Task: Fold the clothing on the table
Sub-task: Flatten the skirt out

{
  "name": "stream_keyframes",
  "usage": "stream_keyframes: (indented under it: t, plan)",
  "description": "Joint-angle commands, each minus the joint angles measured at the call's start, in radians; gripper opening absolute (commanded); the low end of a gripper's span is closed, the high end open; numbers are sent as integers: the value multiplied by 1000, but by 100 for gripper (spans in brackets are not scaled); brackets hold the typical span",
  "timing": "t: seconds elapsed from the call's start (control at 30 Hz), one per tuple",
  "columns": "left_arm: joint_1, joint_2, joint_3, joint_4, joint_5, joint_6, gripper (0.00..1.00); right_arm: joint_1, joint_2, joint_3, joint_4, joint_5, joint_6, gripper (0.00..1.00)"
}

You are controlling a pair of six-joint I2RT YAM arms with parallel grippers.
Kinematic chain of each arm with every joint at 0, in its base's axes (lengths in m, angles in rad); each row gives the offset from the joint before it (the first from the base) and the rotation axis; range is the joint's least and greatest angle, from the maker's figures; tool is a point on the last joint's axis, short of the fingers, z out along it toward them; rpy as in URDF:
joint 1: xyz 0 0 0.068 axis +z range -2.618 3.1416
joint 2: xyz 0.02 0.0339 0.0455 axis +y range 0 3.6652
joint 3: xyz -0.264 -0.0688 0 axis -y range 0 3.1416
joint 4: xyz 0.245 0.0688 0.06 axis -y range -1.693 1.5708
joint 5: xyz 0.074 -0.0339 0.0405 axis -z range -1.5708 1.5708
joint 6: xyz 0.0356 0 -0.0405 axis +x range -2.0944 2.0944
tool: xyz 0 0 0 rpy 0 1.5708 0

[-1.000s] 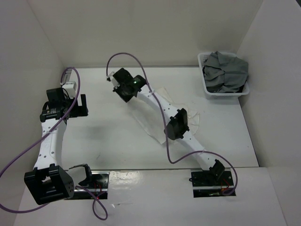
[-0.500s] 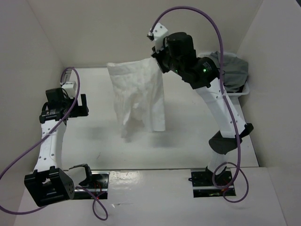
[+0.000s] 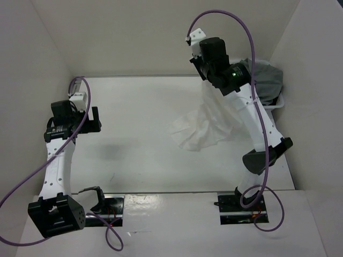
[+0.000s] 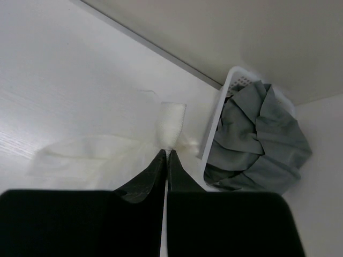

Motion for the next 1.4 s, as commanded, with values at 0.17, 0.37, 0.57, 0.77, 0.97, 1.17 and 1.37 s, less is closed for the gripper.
stream_keyframes:
  t: [0.17,0.37,0.57,0.77,0.97,1.17,1.37]
  plan:
    - [-1,-41,-17,24,-12,-10,100,207,18,106,57,8,-20,0]
    - [-1,-32,-17,33,-44,-19,100,426,104,155,15,-75,-9,0]
    - [-1,-21,-17,33,-44,-19,100,495,106,315,-35,-262,16,0]
    - [-1,-12,-17,42,-44,-19,100,495,19,341,-81,-316,16,0]
    - [-1,-3,-17,42,-44,-19,100,307,-3,222,-54,-351,68,0]
    - [-1,-3,-17,42,-35,-19,100,160,-125,-447,263,-310,48,0]
    - [-1,-3,-17,42,-26,-19,100,14,-98,-828,428,-350,-7,0]
